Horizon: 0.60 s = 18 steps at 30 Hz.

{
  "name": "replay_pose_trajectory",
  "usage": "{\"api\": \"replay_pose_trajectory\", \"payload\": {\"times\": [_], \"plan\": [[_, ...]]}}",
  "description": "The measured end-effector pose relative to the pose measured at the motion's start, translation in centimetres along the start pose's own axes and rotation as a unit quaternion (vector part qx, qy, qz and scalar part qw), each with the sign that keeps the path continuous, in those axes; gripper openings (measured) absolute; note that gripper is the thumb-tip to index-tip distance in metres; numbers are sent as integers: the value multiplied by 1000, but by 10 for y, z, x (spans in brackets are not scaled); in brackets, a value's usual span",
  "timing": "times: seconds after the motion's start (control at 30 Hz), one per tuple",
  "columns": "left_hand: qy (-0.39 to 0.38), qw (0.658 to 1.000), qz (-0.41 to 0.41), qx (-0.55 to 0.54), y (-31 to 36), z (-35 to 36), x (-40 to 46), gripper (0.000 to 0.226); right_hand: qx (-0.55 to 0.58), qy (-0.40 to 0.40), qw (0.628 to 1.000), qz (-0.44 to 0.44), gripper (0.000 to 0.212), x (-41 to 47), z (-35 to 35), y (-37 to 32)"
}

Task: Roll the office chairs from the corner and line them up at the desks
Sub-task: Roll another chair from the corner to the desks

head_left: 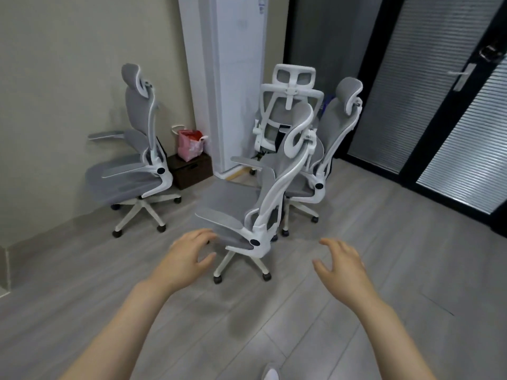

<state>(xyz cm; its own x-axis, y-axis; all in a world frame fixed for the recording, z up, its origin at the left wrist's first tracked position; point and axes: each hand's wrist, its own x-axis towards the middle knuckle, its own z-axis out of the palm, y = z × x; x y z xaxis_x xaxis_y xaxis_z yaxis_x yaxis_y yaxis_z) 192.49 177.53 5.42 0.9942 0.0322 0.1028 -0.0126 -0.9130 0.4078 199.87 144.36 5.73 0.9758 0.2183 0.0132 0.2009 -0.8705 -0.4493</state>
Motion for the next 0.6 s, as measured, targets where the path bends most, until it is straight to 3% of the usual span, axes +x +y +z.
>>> {"api": "replay_pose_trajectory", "payload": {"times": [0.23, 0.6], "plan": [[8, 999, 28, -46, 21, 21, 190, 44, -18, -11, 1000, -15, 51, 172, -29, 27], [-33, 984, 93, -149, 59, 48, 475, 74, 52, 23, 998, -2, 42, 448, -87, 8]]}}
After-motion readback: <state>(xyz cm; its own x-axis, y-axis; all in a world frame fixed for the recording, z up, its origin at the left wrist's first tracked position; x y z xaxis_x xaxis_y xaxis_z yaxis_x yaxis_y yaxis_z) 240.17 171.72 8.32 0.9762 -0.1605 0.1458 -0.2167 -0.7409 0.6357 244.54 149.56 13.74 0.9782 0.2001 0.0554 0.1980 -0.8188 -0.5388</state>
